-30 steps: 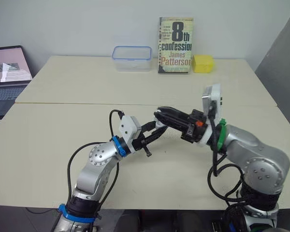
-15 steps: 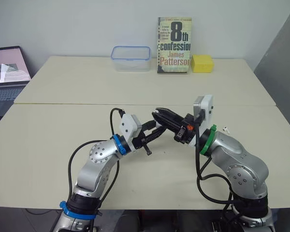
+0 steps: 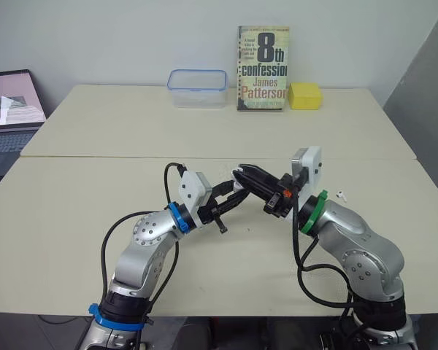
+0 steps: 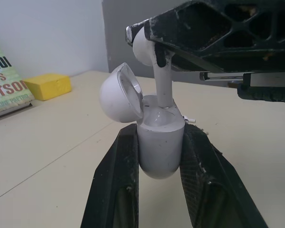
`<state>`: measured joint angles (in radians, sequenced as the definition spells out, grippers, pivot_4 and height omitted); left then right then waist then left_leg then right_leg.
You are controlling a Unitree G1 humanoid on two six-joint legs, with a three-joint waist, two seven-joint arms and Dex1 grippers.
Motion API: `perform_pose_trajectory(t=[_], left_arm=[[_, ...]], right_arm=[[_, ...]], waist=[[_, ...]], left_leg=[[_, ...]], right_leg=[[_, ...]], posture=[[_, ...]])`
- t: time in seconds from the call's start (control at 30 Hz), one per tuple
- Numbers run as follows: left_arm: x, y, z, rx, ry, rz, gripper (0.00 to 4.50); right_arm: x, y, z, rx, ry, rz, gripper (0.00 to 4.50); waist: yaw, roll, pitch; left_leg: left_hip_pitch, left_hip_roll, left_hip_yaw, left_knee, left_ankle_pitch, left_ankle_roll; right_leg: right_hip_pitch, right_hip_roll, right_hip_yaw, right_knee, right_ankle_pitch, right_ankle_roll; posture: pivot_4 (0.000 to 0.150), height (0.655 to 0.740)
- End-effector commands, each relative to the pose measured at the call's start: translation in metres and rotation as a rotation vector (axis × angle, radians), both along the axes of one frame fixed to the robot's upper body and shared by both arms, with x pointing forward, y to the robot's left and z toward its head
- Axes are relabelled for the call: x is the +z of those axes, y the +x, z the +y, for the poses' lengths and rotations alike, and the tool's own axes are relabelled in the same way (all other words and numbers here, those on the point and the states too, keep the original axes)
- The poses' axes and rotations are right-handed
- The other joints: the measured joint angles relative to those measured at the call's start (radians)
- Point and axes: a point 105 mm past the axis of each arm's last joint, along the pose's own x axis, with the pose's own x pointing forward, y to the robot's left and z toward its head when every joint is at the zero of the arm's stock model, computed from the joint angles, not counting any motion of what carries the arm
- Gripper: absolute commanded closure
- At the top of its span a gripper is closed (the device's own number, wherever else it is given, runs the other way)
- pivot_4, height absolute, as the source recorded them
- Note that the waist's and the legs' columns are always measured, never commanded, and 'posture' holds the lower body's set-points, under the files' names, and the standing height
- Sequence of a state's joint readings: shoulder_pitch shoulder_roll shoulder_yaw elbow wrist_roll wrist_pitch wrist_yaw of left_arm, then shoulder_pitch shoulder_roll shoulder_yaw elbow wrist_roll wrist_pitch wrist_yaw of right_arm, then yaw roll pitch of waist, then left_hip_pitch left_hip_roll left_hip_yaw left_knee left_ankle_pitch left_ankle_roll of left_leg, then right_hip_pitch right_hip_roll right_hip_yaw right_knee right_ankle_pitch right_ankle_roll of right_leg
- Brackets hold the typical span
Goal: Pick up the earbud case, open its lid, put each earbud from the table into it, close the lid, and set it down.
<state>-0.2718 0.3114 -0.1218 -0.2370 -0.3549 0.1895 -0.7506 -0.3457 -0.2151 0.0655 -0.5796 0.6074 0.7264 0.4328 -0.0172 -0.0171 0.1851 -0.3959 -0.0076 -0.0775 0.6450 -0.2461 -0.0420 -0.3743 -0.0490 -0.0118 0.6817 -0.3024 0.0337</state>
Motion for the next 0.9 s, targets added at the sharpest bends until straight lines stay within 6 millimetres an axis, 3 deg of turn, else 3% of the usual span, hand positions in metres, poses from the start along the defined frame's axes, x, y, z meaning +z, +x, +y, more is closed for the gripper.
perform_pose_trajectory(t=[0.03,0.9], left_arm=[[0.015,-0.004,-0.001,-0.01,-0.034,-0.05,3.7],[0.016,-0.004,-0.001,-0.003,-0.039,-0.05,3.7]], right_arm=[[0.003,-0.002,0.003,0.01,-0.004,-0.041,4.1],[-0.016,0.001,0.005,-0.035,-0.011,-0.049,4.1]], waist=[[0.0,0.0,0.0],[-0.001,0.0,0.0]], left_leg=[[0.0,0.0,0.0,0.0,0.0,0.0],[0.0,0.0,0.0,0.0,0.0,0.0]], right_leg=[[0.0,0.0,0.0,0.0,0.0,0.0],[0.0,0.0,0.0,0.0,0.0,0.0]], posture=[[0.15,0.74],[0.15,0.74]])
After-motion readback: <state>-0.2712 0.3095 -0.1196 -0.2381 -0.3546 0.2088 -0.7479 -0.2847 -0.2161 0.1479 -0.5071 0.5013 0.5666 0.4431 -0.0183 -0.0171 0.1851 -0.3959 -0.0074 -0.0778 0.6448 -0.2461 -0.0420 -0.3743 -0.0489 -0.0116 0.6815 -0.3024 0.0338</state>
